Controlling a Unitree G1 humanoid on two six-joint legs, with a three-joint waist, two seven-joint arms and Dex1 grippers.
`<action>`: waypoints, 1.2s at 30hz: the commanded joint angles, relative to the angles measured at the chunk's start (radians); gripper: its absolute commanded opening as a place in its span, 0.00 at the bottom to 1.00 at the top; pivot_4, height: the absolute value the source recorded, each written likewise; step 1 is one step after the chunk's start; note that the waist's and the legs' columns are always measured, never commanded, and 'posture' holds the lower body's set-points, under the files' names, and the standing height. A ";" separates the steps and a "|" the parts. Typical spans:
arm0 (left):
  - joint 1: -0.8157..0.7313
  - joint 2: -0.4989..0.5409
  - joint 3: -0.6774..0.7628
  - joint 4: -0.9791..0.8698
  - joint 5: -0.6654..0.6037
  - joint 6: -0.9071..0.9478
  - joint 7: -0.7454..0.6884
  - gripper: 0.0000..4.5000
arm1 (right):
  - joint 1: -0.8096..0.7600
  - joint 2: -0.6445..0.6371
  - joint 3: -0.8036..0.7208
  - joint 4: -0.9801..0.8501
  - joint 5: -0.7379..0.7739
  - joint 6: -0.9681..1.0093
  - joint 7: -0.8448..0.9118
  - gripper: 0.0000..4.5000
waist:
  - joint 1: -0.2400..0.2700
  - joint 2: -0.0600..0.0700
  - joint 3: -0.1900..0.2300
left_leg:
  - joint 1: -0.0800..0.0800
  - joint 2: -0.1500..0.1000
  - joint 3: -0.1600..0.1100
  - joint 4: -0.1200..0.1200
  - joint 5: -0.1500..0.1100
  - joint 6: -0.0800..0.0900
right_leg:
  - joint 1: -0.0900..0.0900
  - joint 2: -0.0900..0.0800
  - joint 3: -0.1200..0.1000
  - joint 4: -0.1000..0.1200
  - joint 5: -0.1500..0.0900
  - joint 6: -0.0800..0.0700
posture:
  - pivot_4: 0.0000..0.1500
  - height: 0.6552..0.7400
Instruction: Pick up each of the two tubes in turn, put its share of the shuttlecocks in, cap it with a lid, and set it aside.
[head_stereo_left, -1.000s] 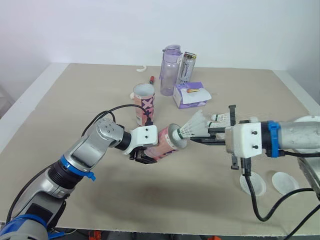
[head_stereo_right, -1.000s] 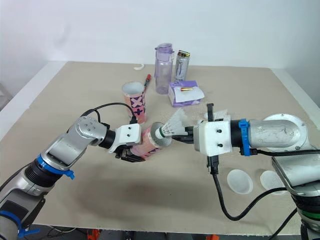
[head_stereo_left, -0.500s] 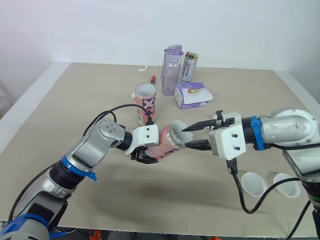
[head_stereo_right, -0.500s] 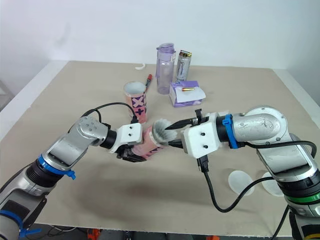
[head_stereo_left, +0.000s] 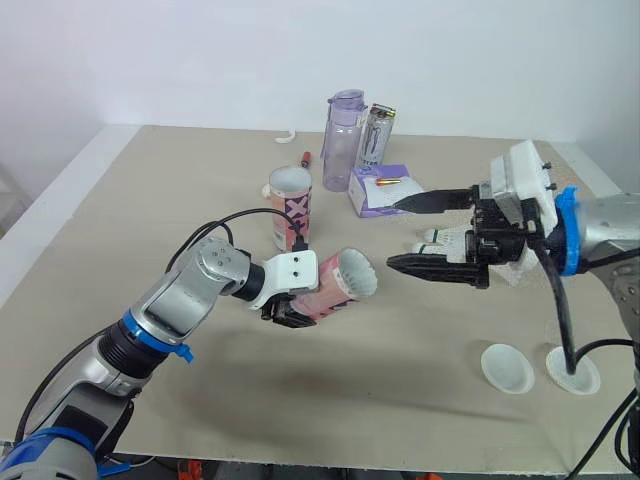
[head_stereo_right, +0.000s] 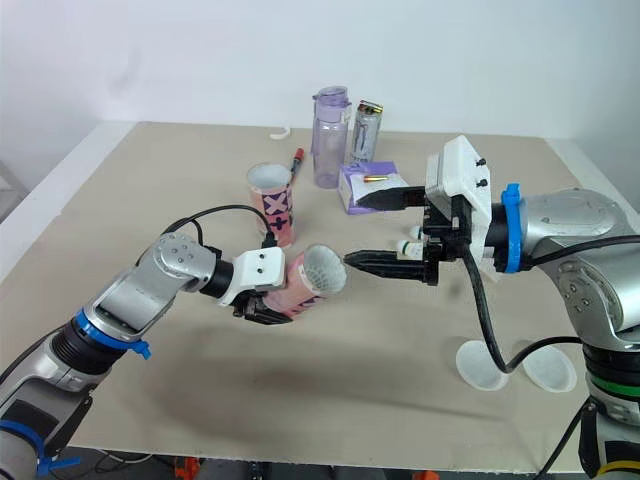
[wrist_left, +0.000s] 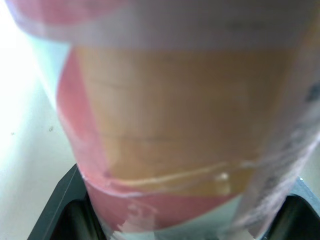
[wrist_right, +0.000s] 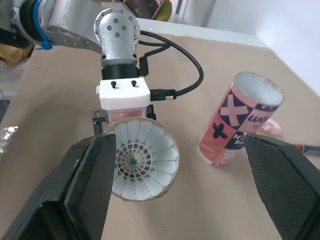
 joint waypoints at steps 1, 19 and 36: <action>0.002 0.004 -0.042 0.034 0.016 -0.004 -0.020 0.67 | -0.068 -0.013 0.109 -0.005 -0.113 -0.069 0.053 0.51 | 0.000 0.000 0.000 | 0.000 0.000 0.000 0.000 0.000 0.000 | 0.000 0.000 0.000 0.000 0.000 0.000 | 1.00 1.00; -0.030 -0.018 -0.041 0.078 0.028 -0.018 -0.039 0.67 | -0.423 0.233 0.571 0.152 -0.577 -0.167 0.132 0.03 | -0.001 0.001 0.000 | -0.002 0.001 0.000 0.002 0.000 0.000 | -0.003 0.001 -0.002 0.000 0.001 -0.001 | 1.00 1.00; -0.003 -0.041 -0.015 0.077 0.026 -0.003 -0.017 0.67 | -0.489 0.376 0.643 0.229 -0.692 -0.160 0.200 0.03 | -0.004 0.000 0.000 | 0.004 0.002 -0.001 0.003 0.005 0.001 | -0.003 0.003 -0.003 0.013 0.001 -0.006 | 1.00 1.00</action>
